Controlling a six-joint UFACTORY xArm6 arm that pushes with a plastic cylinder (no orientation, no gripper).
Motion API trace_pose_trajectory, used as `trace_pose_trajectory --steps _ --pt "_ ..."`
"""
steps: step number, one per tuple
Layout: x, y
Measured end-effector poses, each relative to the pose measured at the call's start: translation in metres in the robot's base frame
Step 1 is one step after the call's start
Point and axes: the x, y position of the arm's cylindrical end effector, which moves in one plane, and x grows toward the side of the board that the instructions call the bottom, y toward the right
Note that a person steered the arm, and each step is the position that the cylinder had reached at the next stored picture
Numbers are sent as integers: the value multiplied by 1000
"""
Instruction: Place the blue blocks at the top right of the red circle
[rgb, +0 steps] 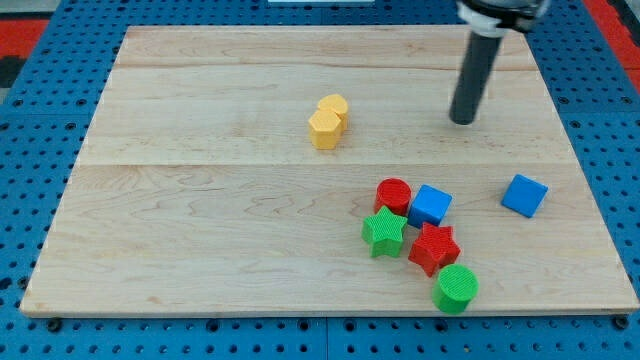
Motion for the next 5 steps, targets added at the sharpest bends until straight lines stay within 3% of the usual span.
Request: trace_pose_trajectory --steps 1,2,3,4,5 --pt "33 57" --pt "108 84" --pt "111 90" --pt "144 79" --pt "101 -7"
